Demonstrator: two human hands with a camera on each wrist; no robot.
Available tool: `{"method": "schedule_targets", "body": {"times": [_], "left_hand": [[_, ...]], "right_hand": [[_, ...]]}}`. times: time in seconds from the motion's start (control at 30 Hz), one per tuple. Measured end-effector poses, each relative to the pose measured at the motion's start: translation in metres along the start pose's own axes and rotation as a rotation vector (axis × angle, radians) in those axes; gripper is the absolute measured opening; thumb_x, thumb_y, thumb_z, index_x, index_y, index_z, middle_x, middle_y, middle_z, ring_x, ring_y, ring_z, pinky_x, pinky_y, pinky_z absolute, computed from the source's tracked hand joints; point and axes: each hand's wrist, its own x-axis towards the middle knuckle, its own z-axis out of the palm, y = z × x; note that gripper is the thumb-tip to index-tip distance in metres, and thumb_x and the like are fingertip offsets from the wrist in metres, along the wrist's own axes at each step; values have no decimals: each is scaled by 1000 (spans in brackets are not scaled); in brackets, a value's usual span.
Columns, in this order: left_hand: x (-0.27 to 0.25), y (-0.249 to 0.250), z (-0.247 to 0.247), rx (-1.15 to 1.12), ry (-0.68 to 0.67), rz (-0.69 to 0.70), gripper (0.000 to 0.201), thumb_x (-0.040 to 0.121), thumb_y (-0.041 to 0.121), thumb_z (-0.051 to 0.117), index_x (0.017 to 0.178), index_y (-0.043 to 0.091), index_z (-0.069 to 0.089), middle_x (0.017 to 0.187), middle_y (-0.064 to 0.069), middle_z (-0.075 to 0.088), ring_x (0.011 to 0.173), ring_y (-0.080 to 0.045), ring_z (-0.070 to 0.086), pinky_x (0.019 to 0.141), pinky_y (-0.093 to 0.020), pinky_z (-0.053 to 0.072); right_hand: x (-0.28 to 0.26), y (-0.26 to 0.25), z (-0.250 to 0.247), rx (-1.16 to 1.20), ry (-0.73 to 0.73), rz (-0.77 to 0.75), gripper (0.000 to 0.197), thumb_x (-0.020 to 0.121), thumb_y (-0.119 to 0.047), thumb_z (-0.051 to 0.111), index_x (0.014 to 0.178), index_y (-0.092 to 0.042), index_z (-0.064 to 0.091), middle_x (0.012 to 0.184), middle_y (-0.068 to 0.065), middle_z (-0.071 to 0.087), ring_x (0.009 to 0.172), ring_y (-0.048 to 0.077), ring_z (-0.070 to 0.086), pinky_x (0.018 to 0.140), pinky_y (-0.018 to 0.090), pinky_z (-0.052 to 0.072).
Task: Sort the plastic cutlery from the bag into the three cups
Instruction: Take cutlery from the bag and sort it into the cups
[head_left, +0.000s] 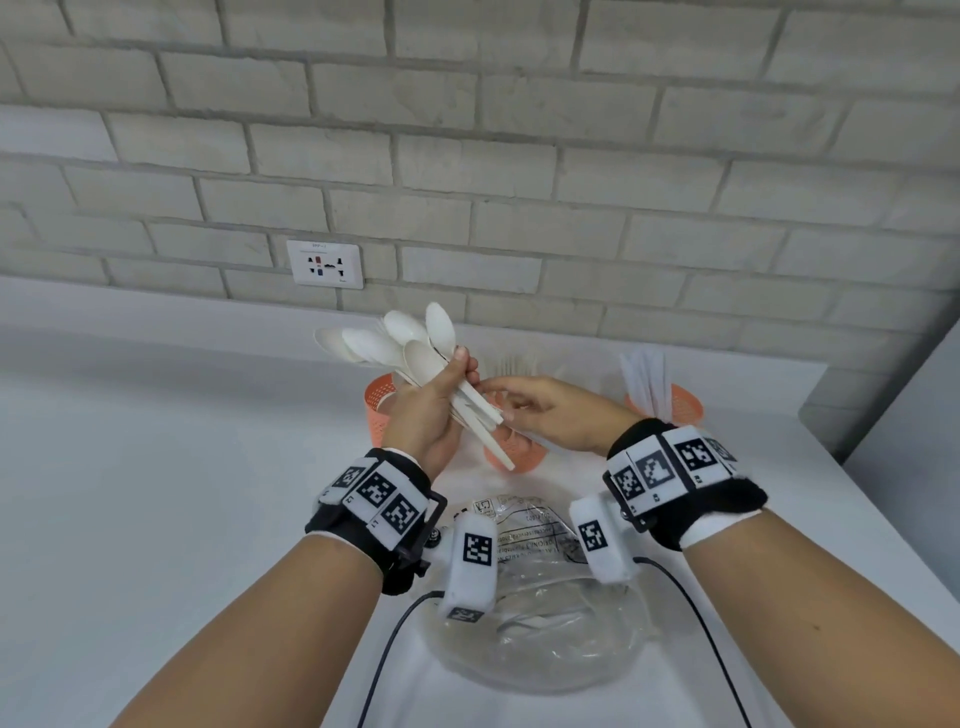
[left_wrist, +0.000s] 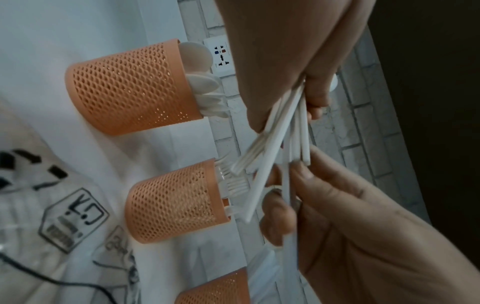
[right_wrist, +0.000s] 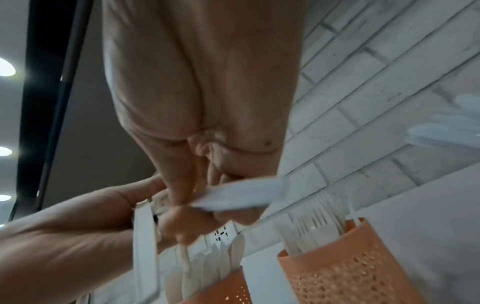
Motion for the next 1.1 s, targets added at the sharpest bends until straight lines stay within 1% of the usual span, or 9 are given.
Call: {"method": "schedule_targets", "body": {"times": [0.1, 0.37, 0.47, 0.6, 0.7, 0.83, 0.93, 1.0, 1.1], "left_hand": [[1, -1, 2, -54, 51, -21, 16, 92, 10, 53, 77, 11, 56, 56, 4, 59, 55, -6, 54, 53, -19, 52], [10, -7, 5, -126, 219, -20, 14, 93, 16, 54, 79, 14, 56, 50, 6, 57, 48, -5, 52, 51, -17, 50], [5, -21, 17, -43, 180, -61, 18, 92, 23, 56, 75, 15, 53, 47, 7, 49, 45, -6, 47, 60, -20, 47], [-10, -39, 35, 93, -40, -127, 21, 94, 30, 50, 76, 19, 49, 44, 10, 39, 39, -4, 39, 53, -20, 43], [-19, -45, 42, 195, -198, -185, 19, 93, 30, 48, 80, 16, 51, 47, 8, 40, 41, -6, 39, 49, -20, 43], [-27, -44, 43, 293, -359, -207, 17, 95, 19, 44, 87, 10, 56, 62, 3, 59, 53, -8, 54, 59, -20, 50], [-28, -43, 39, 341, -418, -207, 15, 95, 12, 44, 94, 9, 58, 73, 1, 68, 64, -10, 64, 73, -25, 53], [-28, -42, 36, 360, -443, -201, 15, 94, 10, 46, 101, 9, 58, 79, 0, 69, 69, -12, 66, 80, -30, 52], [-27, -42, 32, 350, -451, -191, 20, 92, 10, 50, 111, 6, 57, 84, -3, 68, 71, -14, 65, 73, -27, 53]], "right_hand": [[-15, 4, -10, -9, -6, 38, 25, 95, -3, 43, 117, -4, 55, 70, -2, 56, 60, 11, 51, 64, 17, 44], [-56, 37, -33, -167, 86, 370, 25, 88, 0, 45, 76, -19, 56, 81, 2, 68, 74, 15, 57, 75, 29, 42], [-60, 46, -45, -189, 389, 369, 17, 87, -3, 48, 84, -12, 61, 97, 12, 70, 90, 28, 60, 79, 34, 44], [-58, 49, -72, -130, 865, 217, 17, 90, -3, 47, 102, -2, 60, 97, 13, 63, 84, 21, 53, 67, 20, 35], [-55, 64, -87, -173, 1029, 201, 16, 88, 1, 45, 98, 5, 58, 96, 21, 63, 87, 30, 57, 72, 30, 42], [-50, 96, -81, -292, 891, 404, 14, 88, -3, 44, 78, 0, 55, 77, 18, 59, 77, 31, 53, 67, 28, 35], [-45, 111, -73, -429, 735, 576, 28, 89, -12, 44, 61, -12, 50, 67, 4, 53, 85, 30, 48, 75, 34, 32], [-43, 115, -72, -474, 678, 651, 27, 91, -20, 44, 76, -9, 64, 89, 10, 62, 103, 32, 45, 84, 37, 32], [-43, 113, -69, -569, 635, 686, 32, 92, -24, 45, 100, -2, 67, 112, 17, 56, 113, 34, 41, 93, 40, 33]]}}
